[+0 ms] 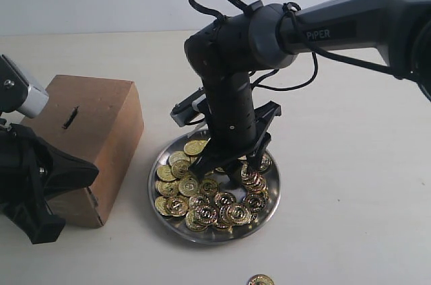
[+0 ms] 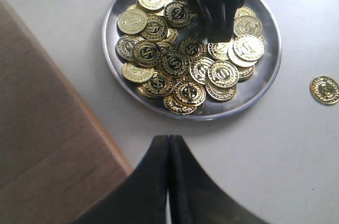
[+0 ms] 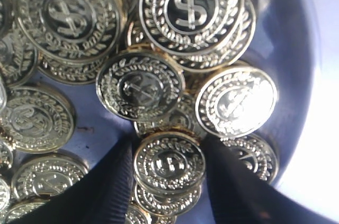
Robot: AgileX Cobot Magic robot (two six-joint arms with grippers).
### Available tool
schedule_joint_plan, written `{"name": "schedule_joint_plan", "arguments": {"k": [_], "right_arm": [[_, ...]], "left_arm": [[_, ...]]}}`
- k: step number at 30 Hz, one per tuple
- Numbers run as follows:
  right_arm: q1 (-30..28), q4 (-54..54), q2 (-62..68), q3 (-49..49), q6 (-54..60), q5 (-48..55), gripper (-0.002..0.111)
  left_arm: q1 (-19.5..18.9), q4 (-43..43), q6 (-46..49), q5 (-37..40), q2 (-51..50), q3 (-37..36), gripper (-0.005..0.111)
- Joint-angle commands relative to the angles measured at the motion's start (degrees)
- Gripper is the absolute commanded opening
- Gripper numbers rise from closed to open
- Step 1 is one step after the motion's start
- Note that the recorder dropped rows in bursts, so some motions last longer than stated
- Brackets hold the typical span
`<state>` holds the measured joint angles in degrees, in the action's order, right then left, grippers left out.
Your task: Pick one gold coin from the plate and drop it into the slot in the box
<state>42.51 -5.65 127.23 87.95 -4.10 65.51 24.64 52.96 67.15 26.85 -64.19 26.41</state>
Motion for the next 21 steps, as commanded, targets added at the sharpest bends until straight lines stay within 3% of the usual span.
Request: {"name": "schedule_joint_plan", "arguments": {"k": [1,21], "right_arm": [[-0.16,-0.77,-0.55,-0.02,-0.14,-0.49,0.043],[-0.16,-0.53,-2.33,-0.02,-0.14,-0.92,0.043]], "left_arm": [[0.30,0.31,0.02,0.26,-0.22,0.28,0.000],[0.30,0.31,0.02,0.42,-0.22,0.28,0.000]]}}
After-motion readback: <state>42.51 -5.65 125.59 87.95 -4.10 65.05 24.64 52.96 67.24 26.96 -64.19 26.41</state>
